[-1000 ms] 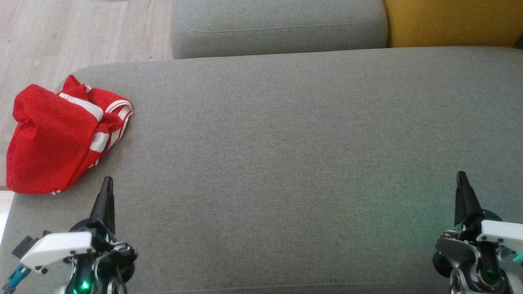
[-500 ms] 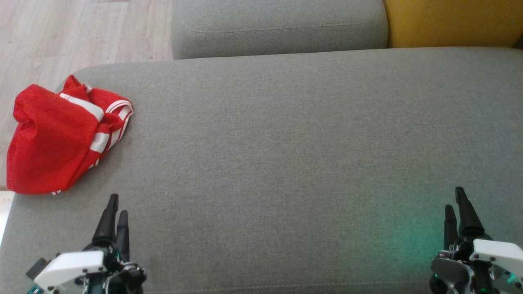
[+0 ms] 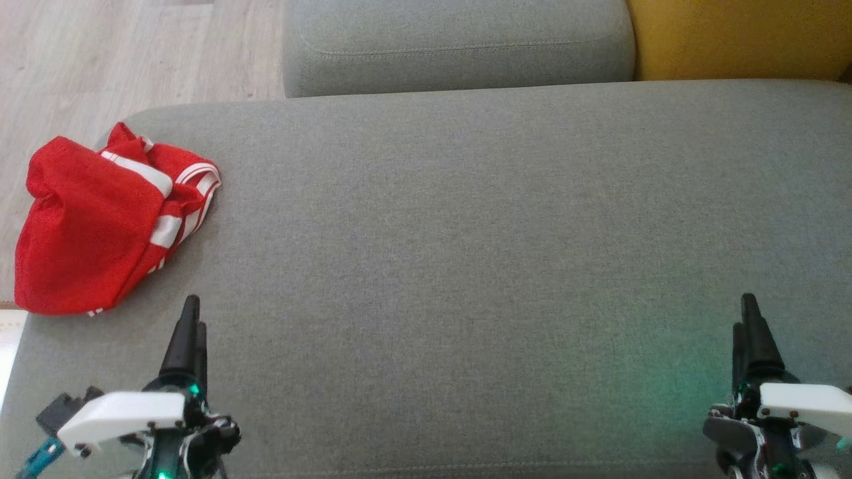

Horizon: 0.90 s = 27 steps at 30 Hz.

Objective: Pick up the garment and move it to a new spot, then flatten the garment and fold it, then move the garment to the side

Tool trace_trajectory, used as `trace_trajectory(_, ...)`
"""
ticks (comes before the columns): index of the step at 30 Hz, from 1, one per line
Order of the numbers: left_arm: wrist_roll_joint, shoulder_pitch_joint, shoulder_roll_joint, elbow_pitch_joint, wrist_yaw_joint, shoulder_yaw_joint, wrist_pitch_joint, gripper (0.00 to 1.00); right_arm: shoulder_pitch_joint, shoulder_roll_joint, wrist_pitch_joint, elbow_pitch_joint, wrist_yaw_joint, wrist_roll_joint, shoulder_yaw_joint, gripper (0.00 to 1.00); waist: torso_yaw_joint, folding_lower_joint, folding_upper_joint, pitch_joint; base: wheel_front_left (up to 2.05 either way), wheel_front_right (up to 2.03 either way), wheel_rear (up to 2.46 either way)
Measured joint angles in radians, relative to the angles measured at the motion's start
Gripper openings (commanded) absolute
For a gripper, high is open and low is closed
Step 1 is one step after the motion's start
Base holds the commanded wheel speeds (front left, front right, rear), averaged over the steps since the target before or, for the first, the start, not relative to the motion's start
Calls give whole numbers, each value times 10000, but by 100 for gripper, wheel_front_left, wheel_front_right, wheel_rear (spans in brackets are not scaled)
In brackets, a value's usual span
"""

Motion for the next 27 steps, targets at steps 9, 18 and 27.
trace_trajectory(9,1684,-201,31,-314,-2,-290,-293,100,-8,-35,-138,-516,0,-1570,0,100,12,0,0,-21,0,0,0)
trace_trajectory(18,3137,-348,238,-504,-2,-698,-499,100,-12,-173,-151,-984,0,-3170,79,100,31,0,0,-63,0,0,0)
trace_trajectory(27,4322,-346,318,-566,35,-972,-757,100,-5,-288,-228,-1250,0,-4479,320,100,21,0,0,-94,0,0,0)
